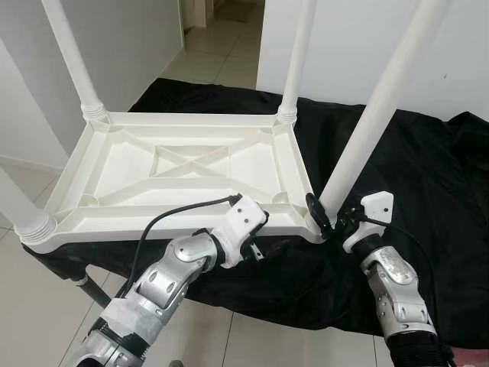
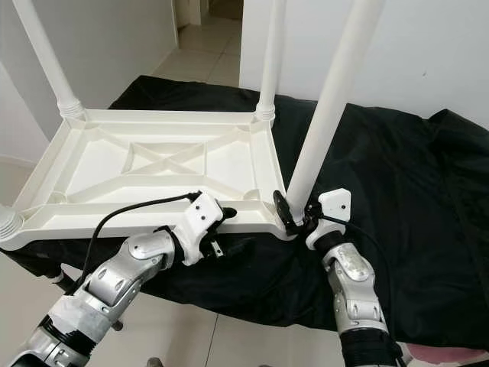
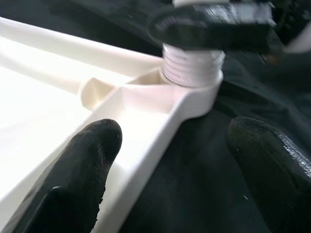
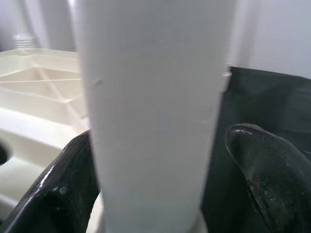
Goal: Building children table
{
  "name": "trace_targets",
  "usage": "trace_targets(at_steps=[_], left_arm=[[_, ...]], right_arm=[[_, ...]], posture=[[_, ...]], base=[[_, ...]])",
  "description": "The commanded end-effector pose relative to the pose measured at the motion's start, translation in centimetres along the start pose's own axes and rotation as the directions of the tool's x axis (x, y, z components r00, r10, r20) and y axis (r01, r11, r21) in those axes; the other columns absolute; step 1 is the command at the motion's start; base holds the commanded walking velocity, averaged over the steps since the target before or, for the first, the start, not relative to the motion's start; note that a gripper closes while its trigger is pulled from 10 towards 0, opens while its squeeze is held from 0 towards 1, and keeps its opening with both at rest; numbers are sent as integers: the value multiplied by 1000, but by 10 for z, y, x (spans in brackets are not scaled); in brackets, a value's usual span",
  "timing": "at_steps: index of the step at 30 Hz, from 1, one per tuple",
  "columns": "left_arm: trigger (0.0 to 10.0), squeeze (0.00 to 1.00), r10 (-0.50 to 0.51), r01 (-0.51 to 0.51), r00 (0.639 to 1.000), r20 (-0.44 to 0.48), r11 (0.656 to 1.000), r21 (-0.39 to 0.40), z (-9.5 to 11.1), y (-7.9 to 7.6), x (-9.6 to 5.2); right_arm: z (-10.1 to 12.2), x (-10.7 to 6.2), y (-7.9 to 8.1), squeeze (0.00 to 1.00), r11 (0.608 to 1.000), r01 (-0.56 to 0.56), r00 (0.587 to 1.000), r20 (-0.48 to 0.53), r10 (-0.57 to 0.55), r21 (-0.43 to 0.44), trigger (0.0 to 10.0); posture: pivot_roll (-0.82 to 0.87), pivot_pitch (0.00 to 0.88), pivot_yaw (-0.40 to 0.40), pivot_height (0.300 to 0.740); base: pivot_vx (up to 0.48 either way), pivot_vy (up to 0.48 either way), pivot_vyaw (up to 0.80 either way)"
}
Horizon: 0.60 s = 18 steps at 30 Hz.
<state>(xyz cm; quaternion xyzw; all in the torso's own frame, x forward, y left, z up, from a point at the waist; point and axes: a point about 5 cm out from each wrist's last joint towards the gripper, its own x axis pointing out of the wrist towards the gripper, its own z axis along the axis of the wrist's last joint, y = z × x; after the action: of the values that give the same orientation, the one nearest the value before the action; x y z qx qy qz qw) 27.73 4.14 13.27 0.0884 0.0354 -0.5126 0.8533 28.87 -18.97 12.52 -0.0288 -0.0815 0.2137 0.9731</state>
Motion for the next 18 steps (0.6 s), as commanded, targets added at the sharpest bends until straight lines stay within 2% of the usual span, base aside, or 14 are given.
trace_targets(at_steps=[1,6,7,8,12,18], left_arm=[[10000,0,-50,50,999,8,999,8,2,-1,1],[10000,0,-50,50,999,8,999,8,2,-1,1],[10000,0,-51,50,999,12,999,19,3,-1,1],[10000,0,-58,57,998,28,997,46,4,-5,1],[10000,0,-67,63,996,52,994,85,5,-10,1],[10000,0,-65,61,996,54,995,82,5,-9,0]], right_arm=[[-1,1,1,0,999,-36,999,2,36,8,10000],[-1,1,1,0,999,-36,999,2,36,8,10000],[-2,2,2,0,998,-66,998,-3,66,19,10000],[-6,5,2,0,996,-90,996,-19,91,16,0],[-11,9,1,0,993,-113,993,-39,114,21,0],[-16,6,-1,0,994,-99,994,-50,101,37,0]], posture=[[-49,0,-30,740],[-49,0,-30,740],[-49,0,-30,740],[-36,0,-35,740],[-36,0,-38,740],[-33,0,-42,740]], base=[[0,0,0],[0,0,0],[0,0,0],[0,0,0],[0,0,0],[0,0,0]])
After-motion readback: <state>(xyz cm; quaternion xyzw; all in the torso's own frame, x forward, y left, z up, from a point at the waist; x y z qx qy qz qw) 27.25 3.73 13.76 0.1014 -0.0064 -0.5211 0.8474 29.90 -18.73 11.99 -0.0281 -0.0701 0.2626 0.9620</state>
